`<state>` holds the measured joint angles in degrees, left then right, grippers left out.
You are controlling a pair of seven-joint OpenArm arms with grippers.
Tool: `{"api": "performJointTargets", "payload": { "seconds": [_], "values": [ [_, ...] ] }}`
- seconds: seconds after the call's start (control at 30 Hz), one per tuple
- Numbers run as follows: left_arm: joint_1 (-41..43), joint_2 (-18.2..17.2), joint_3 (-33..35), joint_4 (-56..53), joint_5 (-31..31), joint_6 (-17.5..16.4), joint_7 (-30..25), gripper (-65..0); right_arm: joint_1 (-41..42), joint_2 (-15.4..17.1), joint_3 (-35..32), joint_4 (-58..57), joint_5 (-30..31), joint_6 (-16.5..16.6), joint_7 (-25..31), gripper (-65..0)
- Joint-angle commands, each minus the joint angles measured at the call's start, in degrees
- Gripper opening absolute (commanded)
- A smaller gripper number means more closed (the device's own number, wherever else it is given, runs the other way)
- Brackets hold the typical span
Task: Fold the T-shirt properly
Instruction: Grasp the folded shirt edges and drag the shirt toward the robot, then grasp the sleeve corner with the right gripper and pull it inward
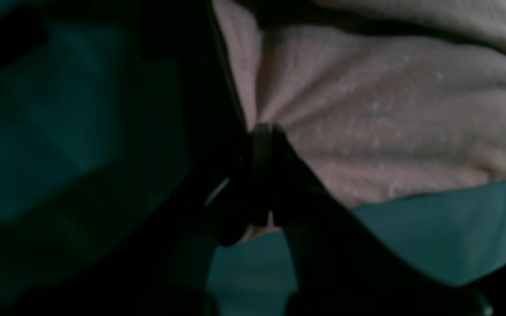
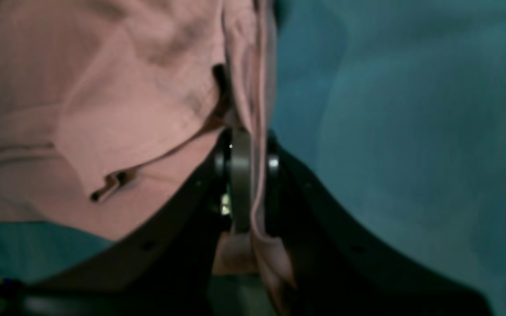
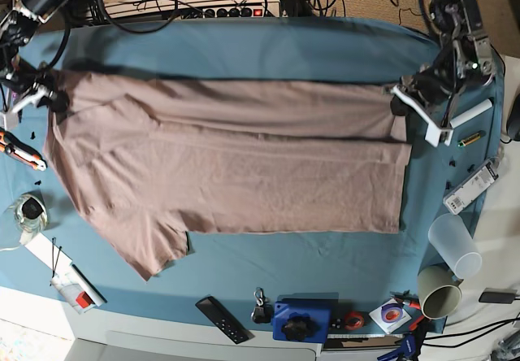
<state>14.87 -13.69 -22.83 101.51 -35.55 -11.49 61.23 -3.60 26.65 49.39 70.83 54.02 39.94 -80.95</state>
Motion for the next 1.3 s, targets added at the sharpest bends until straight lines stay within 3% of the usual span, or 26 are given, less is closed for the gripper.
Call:
{"api": "performJointTargets", "payload": {
  "seconds": [0.0,0.17,0.43,0.63,0.87,0.97,1.03,1.27],
  "values": [
    [1.7,-0.9,-0.7,0.7,3.3,0.9,3.5,-65.0,-0.5,1.9,0.4,1.4,0.9,0.1,0.9,-65.0],
    [5.9,-0.9,-2.3,4.9,2.8,-0.4,3.5,-65.0,-5.2,1.9,0.5,3.6,5.4,0.1,0.9,-65.0],
    [12.8,-0.9,-3.1,10.7,1.2,-1.7,3.9,-65.0,-11.2,1.8,0.5,8.1,6.0,0.1,0.9,-65.0],
    [13.2,-0.9,-5.6,11.1,1.2,-1.7,3.7,-65.0,-14.9,1.7,0.5,8.3,9.6,0.1,0.9,-65.0],
    [13.2,-0.9,-5.9,11.2,0.7,-1.7,3.3,-65.0,-15.0,1.7,0.5,8.3,9.6,0.1,0.9,-65.0],
    [13.2,-0.9,-5.9,11.2,0.8,-1.7,3.3,-48.4,-15.0,1.8,0.5,8.3,9.6,0.1,0.9,-53.9],
    [13.2,-0.9,-5.9,11.8,0.8,-1.7,3.3,-40.0,-15.0,2.1,0.5,8.3,9.6,0.1,0.9,-50.2],
    [13.2,-0.9,-5.9,18.2,4.7,-1.7,2.8,-38.3,-14.0,4.0,3.5,9.6,13.0,0.1,0.9,-50.3]
  ]
}}
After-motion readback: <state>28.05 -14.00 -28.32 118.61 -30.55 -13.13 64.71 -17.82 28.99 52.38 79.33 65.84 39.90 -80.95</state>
